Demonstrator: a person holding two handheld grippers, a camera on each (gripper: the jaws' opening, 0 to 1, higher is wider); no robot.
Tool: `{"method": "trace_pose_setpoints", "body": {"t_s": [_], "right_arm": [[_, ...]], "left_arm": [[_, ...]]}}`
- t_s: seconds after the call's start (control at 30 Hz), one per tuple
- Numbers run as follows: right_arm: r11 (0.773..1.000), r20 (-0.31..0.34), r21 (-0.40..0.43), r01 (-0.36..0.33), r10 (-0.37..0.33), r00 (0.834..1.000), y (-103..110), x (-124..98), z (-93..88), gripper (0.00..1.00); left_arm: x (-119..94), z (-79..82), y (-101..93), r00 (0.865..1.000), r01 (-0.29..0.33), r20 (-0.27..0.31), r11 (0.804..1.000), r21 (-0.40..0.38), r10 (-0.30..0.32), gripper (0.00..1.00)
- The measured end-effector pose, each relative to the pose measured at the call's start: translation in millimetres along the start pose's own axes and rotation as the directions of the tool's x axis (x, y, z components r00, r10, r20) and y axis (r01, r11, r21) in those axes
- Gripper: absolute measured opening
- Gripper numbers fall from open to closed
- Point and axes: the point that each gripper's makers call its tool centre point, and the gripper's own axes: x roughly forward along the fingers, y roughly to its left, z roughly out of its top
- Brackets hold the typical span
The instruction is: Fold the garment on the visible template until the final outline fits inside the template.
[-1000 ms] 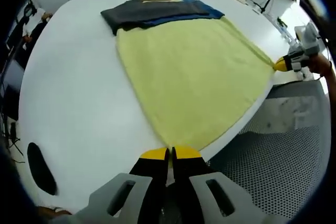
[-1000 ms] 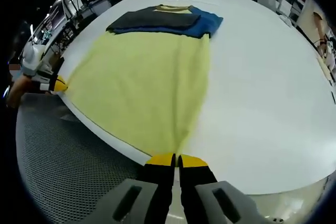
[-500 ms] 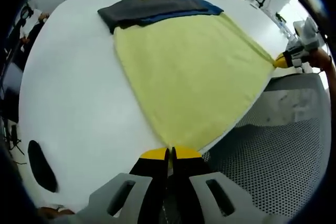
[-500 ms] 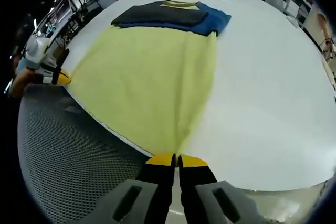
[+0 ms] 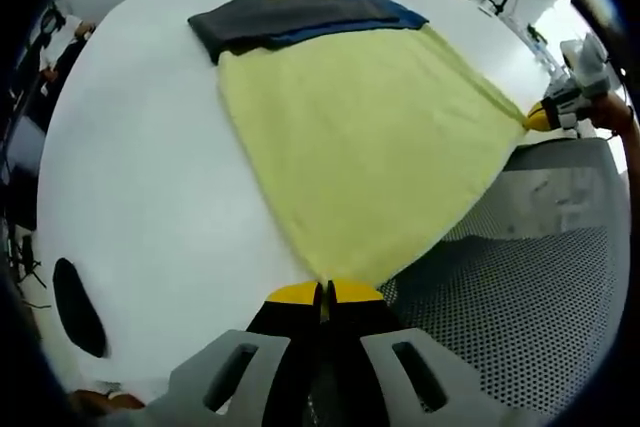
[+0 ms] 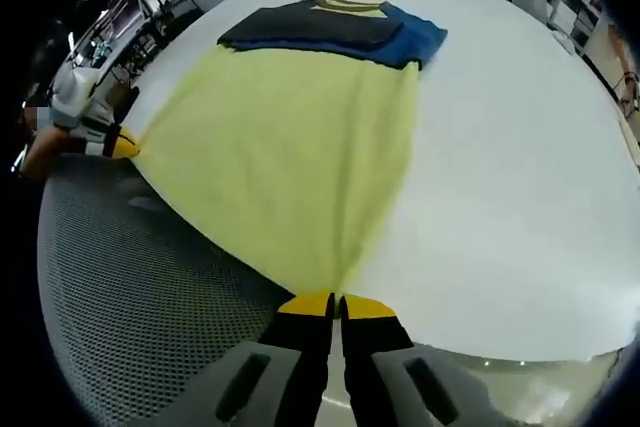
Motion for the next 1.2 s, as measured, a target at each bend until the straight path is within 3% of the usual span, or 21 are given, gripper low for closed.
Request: {"method": "trace_pose_setpoints", "body": {"t_s": [0.53,0.93,1.2], "right_arm": [[0.999,0.082,0.036,-0.004,0.001,0.997,-5.0,-18.1,23.9,0.0],[0.999,0.198,0.017,0.027,-0.03,0.98,-10.7,-40.6,64.2,0.0],[0.999,0.258,0.022,0.025,-0.03,0.966,-15.9,-52.5,89.7,0.0]], "left_arm": [[-14.4,14.8,2.9,0.999,-0.012,0.047,0.999,-0.044,0.014,0.02],[-34.2,52.0,15.8,0.988,-0.029,0.15,0.997,-0.072,0.039,0.02],[-49.2,84.9,26.4,0.973,-0.043,0.223,0.996,-0.076,0.059,0.01]]}}
